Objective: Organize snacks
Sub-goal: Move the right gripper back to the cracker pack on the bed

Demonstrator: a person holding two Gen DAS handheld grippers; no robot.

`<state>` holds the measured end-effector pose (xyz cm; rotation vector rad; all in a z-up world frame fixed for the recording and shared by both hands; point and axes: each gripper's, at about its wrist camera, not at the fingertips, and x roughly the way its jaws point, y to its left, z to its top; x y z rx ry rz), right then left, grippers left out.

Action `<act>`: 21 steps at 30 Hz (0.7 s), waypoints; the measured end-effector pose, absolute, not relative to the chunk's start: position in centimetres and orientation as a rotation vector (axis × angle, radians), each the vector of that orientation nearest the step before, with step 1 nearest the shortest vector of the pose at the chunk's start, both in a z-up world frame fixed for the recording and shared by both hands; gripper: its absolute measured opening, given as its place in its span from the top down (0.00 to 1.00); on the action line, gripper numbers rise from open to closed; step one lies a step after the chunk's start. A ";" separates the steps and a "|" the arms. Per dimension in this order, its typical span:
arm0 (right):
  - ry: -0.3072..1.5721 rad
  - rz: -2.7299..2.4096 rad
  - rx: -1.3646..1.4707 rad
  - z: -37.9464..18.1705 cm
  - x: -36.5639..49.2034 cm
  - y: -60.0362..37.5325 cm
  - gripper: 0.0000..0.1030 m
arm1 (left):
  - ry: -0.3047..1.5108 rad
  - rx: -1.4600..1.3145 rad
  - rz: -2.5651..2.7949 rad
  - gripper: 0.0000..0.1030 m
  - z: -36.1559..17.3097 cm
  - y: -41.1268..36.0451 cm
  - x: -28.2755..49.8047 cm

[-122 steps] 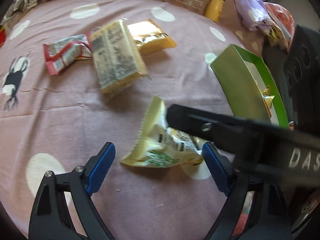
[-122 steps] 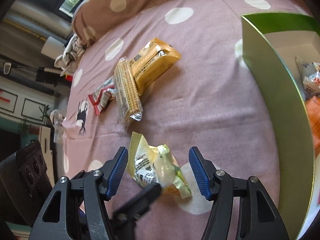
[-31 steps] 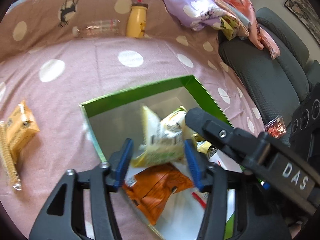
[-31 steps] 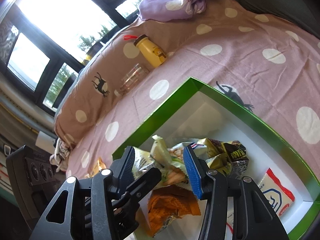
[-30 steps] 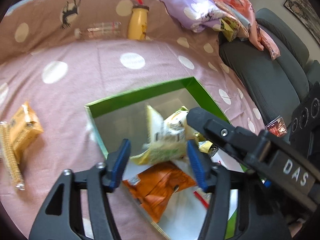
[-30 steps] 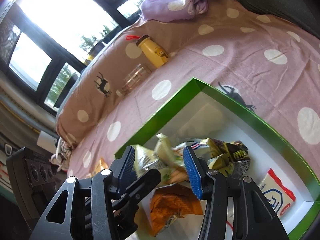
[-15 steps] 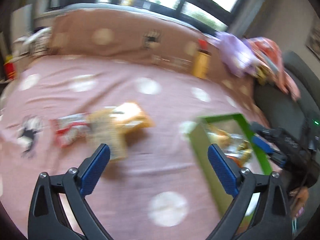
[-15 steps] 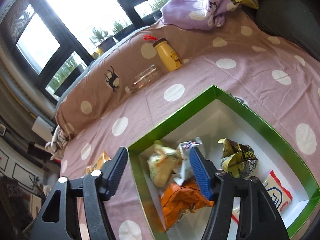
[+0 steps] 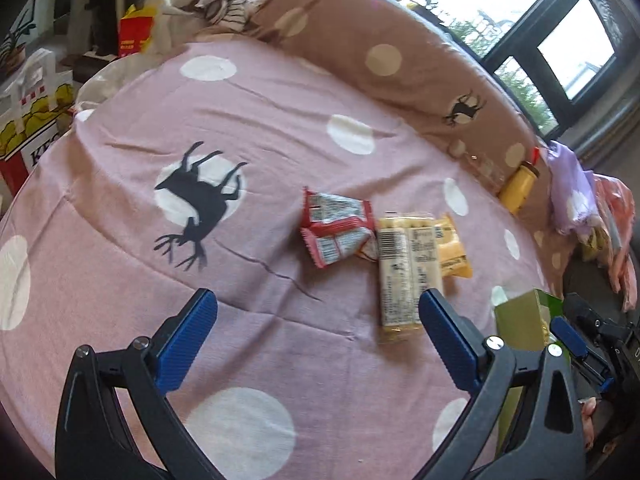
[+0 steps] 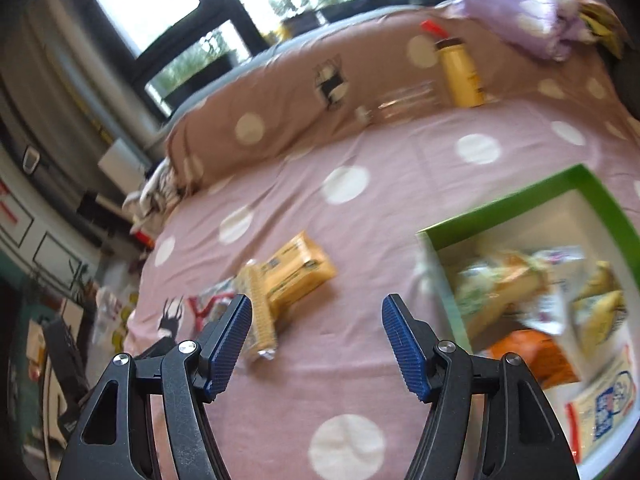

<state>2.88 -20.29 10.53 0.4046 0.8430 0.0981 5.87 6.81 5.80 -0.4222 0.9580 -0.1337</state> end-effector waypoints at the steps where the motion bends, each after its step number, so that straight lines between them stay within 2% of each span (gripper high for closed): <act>1: 0.865 0.133 0.390 10.0 4.0 -18.9 0.34 | 0.962 -0.420 -0.120 0.02 5.6 7.0 5.9; 5: 0.968 0.206 0.362 7.1 7.2 -15.5 0.34 | 1.008 -0.404 -0.085 0.03 4.8 7.8 6.2; 10: 1.058 0.192 0.304 4.0 9.3 -13.1 0.44 | 1.019 -0.406 -0.070 0.03 4.7 8.3 6.2; 13: 1.085 0.215 0.296 3.0 9.8 -12.5 0.57 | 1.018 -0.398 -0.065 0.03 4.8 8.3 6.3; 14: 1.094 0.216 0.290 2.7 9.8 -12.3 0.65 | 1.017 -0.395 -0.062 0.03 4.9 8.3 6.2; 21: 1.082 0.347 0.421 3.9 7.1 -13.6 0.82 | 1.022 -0.396 -0.076 0.03 5.0 7.9 6.0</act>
